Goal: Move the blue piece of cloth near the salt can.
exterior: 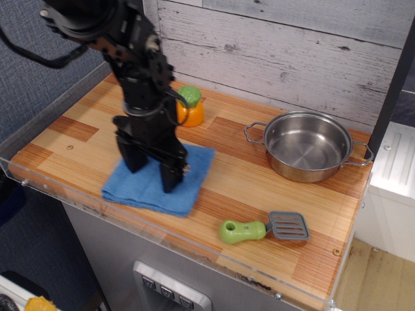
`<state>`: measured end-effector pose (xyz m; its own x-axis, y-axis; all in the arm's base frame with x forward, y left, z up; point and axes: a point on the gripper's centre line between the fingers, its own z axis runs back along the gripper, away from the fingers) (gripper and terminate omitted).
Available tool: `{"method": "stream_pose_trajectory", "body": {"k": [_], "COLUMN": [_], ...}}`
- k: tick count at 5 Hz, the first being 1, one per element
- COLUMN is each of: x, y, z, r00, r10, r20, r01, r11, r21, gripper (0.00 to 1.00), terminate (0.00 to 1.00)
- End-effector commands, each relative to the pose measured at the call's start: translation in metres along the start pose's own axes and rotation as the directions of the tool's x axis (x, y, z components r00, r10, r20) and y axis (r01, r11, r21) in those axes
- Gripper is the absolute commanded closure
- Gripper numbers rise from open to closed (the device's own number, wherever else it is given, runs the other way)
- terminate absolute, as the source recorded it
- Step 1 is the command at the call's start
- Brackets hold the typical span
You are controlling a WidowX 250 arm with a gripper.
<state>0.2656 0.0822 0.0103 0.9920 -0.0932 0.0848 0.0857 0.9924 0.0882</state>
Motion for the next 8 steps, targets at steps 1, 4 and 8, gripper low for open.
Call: {"method": "stream_pose_trajectory", "body": {"k": [1,4,8], "x": [0.021,0.065,0.105], "y": [0.038,0.073,0.051], "z": [-0.004,-0.018,-0.011], "r00": [0.995,0.988,0.989], "r10": [0.086,0.128,0.078], "r20": [0.044,0.084,0.128], "r01": [-0.087,-0.130,-0.075], "r11": [0.996,0.991,0.997], "r21": [0.022,0.018,-0.033], "gripper": [0.00,0.00,0.00], "terminate": [0.00,0.00,0.00]}}
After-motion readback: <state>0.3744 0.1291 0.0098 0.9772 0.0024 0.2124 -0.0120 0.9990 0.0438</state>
